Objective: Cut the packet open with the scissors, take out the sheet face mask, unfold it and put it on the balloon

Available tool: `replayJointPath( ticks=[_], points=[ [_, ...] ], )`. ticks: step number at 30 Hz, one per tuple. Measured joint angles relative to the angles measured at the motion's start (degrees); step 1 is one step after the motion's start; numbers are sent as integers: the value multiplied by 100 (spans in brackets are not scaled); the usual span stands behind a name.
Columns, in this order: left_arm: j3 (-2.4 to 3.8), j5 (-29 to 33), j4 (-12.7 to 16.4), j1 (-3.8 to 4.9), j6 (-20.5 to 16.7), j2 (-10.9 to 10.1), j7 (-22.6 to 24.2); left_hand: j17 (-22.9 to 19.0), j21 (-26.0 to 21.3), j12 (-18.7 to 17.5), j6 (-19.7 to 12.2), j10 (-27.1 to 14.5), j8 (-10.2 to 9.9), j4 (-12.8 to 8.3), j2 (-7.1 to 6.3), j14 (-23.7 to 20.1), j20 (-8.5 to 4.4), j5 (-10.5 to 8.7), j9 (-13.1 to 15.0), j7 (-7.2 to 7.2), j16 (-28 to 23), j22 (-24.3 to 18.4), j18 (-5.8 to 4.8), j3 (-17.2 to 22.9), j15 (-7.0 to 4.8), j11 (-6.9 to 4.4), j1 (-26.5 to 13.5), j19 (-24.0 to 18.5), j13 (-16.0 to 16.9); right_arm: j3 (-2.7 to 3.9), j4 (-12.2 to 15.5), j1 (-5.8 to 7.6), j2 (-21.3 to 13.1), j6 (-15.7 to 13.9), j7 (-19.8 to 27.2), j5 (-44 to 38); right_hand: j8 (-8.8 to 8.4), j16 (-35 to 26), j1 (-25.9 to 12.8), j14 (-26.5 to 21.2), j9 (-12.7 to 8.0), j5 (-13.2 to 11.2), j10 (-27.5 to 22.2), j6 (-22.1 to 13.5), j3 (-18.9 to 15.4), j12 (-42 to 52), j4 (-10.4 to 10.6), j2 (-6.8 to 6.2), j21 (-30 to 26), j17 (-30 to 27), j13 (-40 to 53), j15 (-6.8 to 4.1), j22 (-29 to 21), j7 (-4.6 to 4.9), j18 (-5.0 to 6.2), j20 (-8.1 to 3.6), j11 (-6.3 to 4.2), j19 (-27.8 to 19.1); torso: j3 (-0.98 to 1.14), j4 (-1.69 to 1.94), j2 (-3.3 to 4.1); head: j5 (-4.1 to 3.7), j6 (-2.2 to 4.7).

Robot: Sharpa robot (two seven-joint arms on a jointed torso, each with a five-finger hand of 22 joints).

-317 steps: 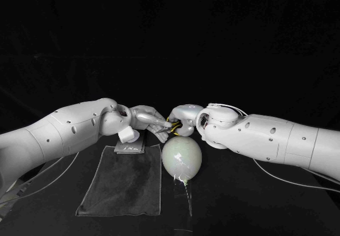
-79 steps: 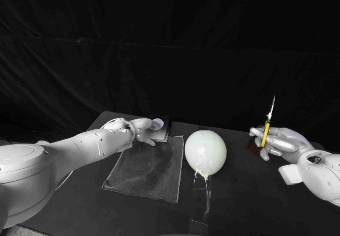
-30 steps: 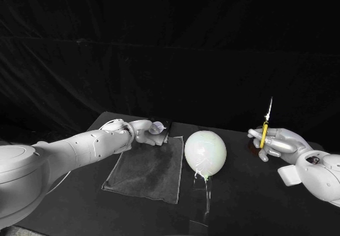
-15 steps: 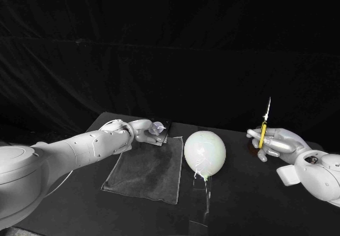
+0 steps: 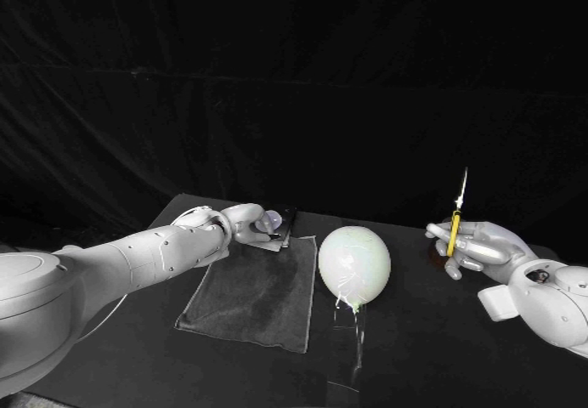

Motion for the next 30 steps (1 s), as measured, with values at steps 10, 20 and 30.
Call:
replayJointPath(
  ticks=[10,20,30],
  points=[
    [-2,3,-3,-2,-253,5,92,69,13,-56,291,353,85,-115,-210,631,-11,0,-32,-45,67,-1,-2,863,-67,-71,-438,148,-17,0,4,0,3,0,2,-4,0,0,8,7,-2,0,0,11,0,0,0,8,0,-2,0,7,3,-11,-4,0,0,0,2,-1,1,-5,-1],
    [-3,28,22,-2,-410,-17,141,49,74,-89,413,605,281,-167,-98,845,9,-4,53,-127,67,9,-4,1359,-119,-126,-811,420,-19,0,5,-1,0,0,4,-7,0,0,9,7,1,0,0,11,-1,0,0,9,0,2,0,8,3,-12,-9,0,0,0,2,-1,2,-14,-1],
    [40,341,323,3,-585,-228,219,8,115,-89,411,718,404,-356,-144,967,9,-33,164,-128,67,17,-93,1753,-157,-157,-1097,598,-19,1,-8,-1,1,-1,6,-8,-32,1,16,7,0,0,0,11,-1,0,0,16,0,1,0,8,0,-12,50,0,0,0,-1,1,2,-53,35]
  ],
)
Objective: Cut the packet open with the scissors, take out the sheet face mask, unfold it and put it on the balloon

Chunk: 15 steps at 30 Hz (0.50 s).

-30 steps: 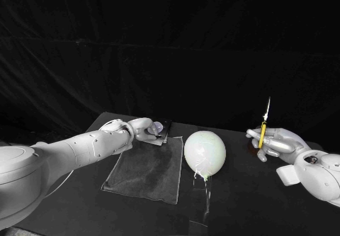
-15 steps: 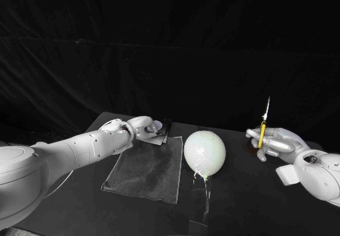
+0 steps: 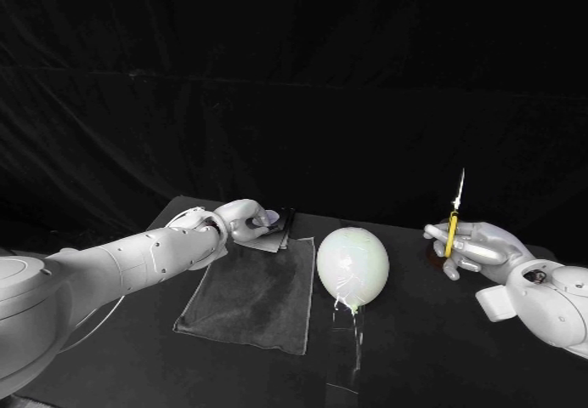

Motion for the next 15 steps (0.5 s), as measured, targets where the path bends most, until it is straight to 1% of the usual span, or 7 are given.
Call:
replayJointPath(
  ticks=[3,5,7,8,10,11,15],
  points=[
    [34,169,128,24,-50,-78,25,-12,0,1,0,0,29,-45,-6,0,-20,-1,32,0,0,0,-1,93,0,0,-37,20,2,0,-20,0,4,0,1,0,0,0,7,0,0,0,0,0,2,0,-3,7,0,0,0,0,-1,0,0,0,0,0,-1,0,-2,-14,12],
    [59,325,218,62,-90,-132,44,-13,0,1,-2,0,50,-60,5,21,-21,-2,37,-1,0,0,-1,136,-20,0,-56,20,2,0,-39,0,9,-1,1,-1,0,0,7,0,-1,0,0,0,11,0,-12,7,0,-1,0,0,-1,0,-1,0,0,0,0,0,-3,-20,23],
    [79,459,279,102,-123,-169,58,-19,0,1,-10,15,61,-84,6,41,-21,-2,41,-9,0,0,-2,160,0,-15,-68,20,3,0,-54,0,15,-1,2,-1,0,0,7,0,-1,0,0,0,12,0,-14,7,0,-1,0,0,-2,0,-1,0,0,0,0,0,-5,-26,34],
    [94,556,321,134,-146,-194,68,-19,0,1,-10,20,62,-85,-1,41,-20,-2,43,-9,0,-1,-2,161,-1,-19,-74,20,3,0,-68,0,22,-2,2,-1,0,0,7,0,-2,0,0,0,12,0,-15,7,0,-1,0,0,-3,0,-1,0,0,0,1,0,-6,-29,43],
    [112,708,375,187,-178,-222,82,-19,0,1,-10,40,62,-114,-30,41,-20,-2,74,-9,0,-1,-89,191,-1,0,-105,22,3,0,-92,0,36,-2,3,-1,0,0,7,0,-2,0,0,0,11,0,-24,7,0,-2,0,0,-3,-1,-2,0,0,0,2,0,-6,-38,61],
    [122,809,400,221,-199,-235,91,-25,11,1,-22,40,80,-128,-7,51,-9,-2,75,2,0,0,-88,225,-11,1,-129,97,3,0,-110,0,46,-3,3,-2,0,0,7,0,-2,0,0,0,11,0,-25,7,0,-2,0,0,-4,-1,-3,0,0,0,3,0,-6,-40,68],
    [137,1173,443,339,-260,-247,120,-27,44,1,-32,40,112,-153,0,61,-8,-4,83,10,0,16,-90,278,-21,0,-181,217,3,0,-161,0,81,-18,2,-12,0,0,6,0,-3,0,0,0,11,0,-25,6,0,-3,0,0,-5,-1,-4,0,0,0,3,-1,-6,-56,106]
  ],
)
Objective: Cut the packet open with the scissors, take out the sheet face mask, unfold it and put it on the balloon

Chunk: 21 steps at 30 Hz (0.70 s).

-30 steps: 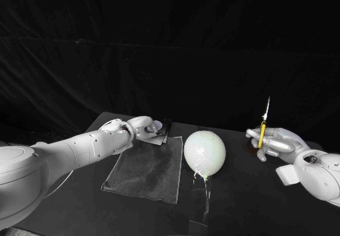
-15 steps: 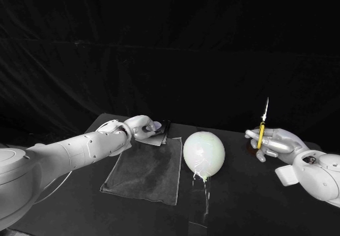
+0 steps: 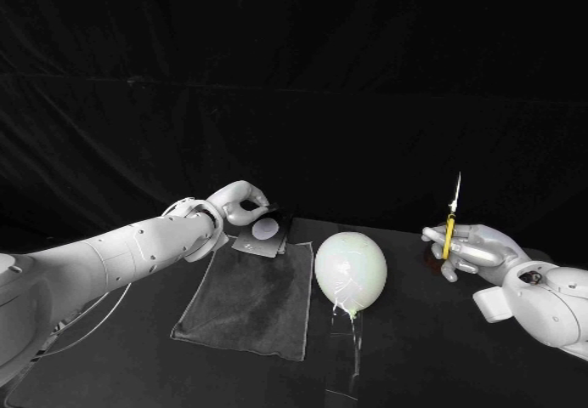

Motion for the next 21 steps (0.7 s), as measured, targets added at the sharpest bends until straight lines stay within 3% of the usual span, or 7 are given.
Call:
replayJointPath(
  ticks=[5,7,13,17,21],
  points=[
    [22,566,-10,183,-101,23,48,-8,168,0,-22,52,37,-71,1,42,-11,-1,35,20,-24,52,0,71,2,-10,-75,432,0,0,-54,-1,41,-34,-15,-23,0,0,0,0,-1,0,0,0,0,0,0,0,0,-1,0,0,-3,0,-1,21,0,-21,-1,-4,1,-16,49],
    [37,764,-37,238,-149,48,71,-9,317,0,-61,89,67,-105,30,95,-17,-3,44,21,-24,100,0,105,-12,-5,-105,797,0,0,-78,-1,62,-47,-19,-29,0,0,0,0,-2,0,0,0,0,0,0,0,0,-1,0,0,-4,0,-2,21,0,-21,-1,-5,3,-19,65],
    [136,1429,-165,399,-325,179,174,-9,365,0,-84,145,98,-143,44,153,-32,-20,82,24,-24,120,-1,143,-9,-21,-180,909,0,0,-180,-1,154,-92,-29,-50,-22,-2,0,0,-4,0,0,15,0,0,-1,0,0,4,0,0,-8,15,-4,21,0,-21,-1,-5,4,-60,144],
    [182,1840,-191,531,-419,253,231,-9,386,0,-91,185,101,-158,61,173,-29,-10,86,30,-24,125,-1,157,-29,-22,-211,946,0,0,-268,-1,216,-142,-32,-64,-35,-23,25,1,-6,0,0,33,25,0,-26,-5,0,4,1,1,-7,32,-6,21,0,-21,-4,-4,7,-132,212],
    [208,2194,-36,676,-481,274,266,-9,408,0,-102,186,102,-158,91,173,-32,-5,121,22,-24,131,-2,157,-28,-22,-242,950,1,0,-334,-3,274,-230,-34,-69,-201,-23,62,-10,-50,0,0,34,56,0,-57,0,0,6,1,12,3,33,-9,21,0,-21,-7,3,3,-205,272]
  ],
)
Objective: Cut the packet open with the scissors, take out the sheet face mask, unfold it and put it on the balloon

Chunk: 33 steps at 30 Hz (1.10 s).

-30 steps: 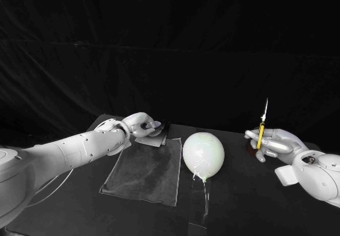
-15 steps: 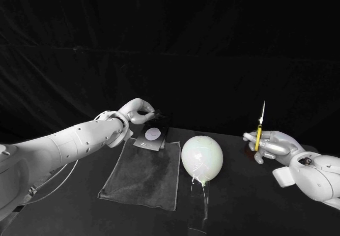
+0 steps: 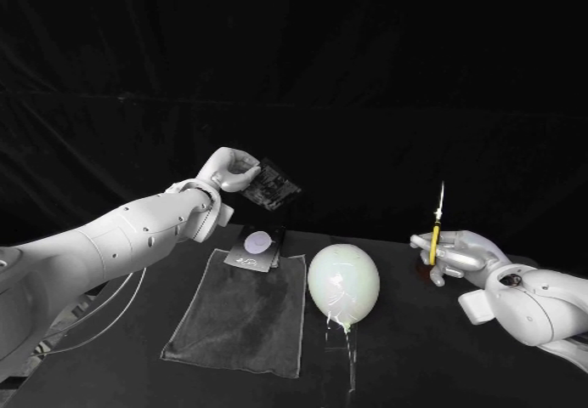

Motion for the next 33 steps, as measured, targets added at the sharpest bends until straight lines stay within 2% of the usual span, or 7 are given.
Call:
replayJointPath(
  ticks=[7,13,16,20,27,30,33],
  points=[
    [9,646,496,111,-24,-8,11,0,36,0,-62,19,103,0,71,93,0,0,6,19,0,10,0,0,-12,-19,-125,40,0,0,-46,-10,79,-159,8,1,-159,0,60,0,-69,0,0,-58,0,0,-32,15,-28,3,46,18,10,60,-31,20,0,-20,5,1,-8,-112,98],
    [9,1431,1015,131,-43,-57,-43,0,106,0,-111,72,203,-66,116,159,2,0,7,21,28,33,13,-16,-35,-10,-169,146,0,0,-46,-19,106,-356,64,17,-419,0,99,-32,-186,0,-1,-178,1,0,-78,6,-29,8,166,51,57,134,-36,41,1,-40,10,-9,-8,-241,191],
    [9,1849,1183,132,-89,-54,-76,0,146,0,-124,123,232,-90,139,187,-21,0,6,19,28,46,104,-25,-24,-19,-192,184,0,1,-35,-21,109,-469,118,28,-545,0,99,-12,-254,0,-2,-234,-16,0,-96,6,-29,8,205,88,64,190,-36,62,2,-19,13,-12,-8,-324,244],
    [9,2438,1359,129,-175,-20,-122,0,173,0,-156,144,246,-114,176,239,10,-3,6,12,28,54,105,-1,-52,-40,-229,215,0,5,15,-21,99,-649,215,58,-609,1,99,-31,-308,0,-2,-246,-33,0,-113,6,-29,13,252,110,96,202,-37,83,2,-39,17,-15,-8,-452,307],
    [9,3208,1724,88,-302,34,-182,0,214,0,-173,197,299,-144,199,287,-9,-7,6,11,50,66,103,-1,-43,-53,-252,276,0,23,261,-8,25,-907,408,123,-731,1,142,-31,-369,0,-2,-267,-39,0,-181,-37,5,12,251,110,133,222,-37,103,2,-19,18,-19,-5,-695,365],
    [9,3460,1874,20,-337,57,-197,0,213,0,-174,217,299,-145,222,306,-9,-15,6,11,50,67,108,-2,-62,-48,-275,276,0,35,400,3,7,-1008,502,157,-896,1,141,-21,-458,0,-2,-432,-55,0,-196,-37,5,12,252,160,141,302,-38,112,2,-27,23,-15,-5,-792,381],
    [7,3678,1992,-63,-360,87,-201,0,235,0,-194,225,300,-162,228,306,-9,-19,6,-8,50,71,184,14,-62,-41,-282,280,0,50,514,23,1,-1101,596,198,-1055,1,147,-31,-569,0,-2,-524,-81,0,-222,-45,5,14,322,213,156,395,-40,155,2,-29,25,-12,-5,-893,383]
  ],
)
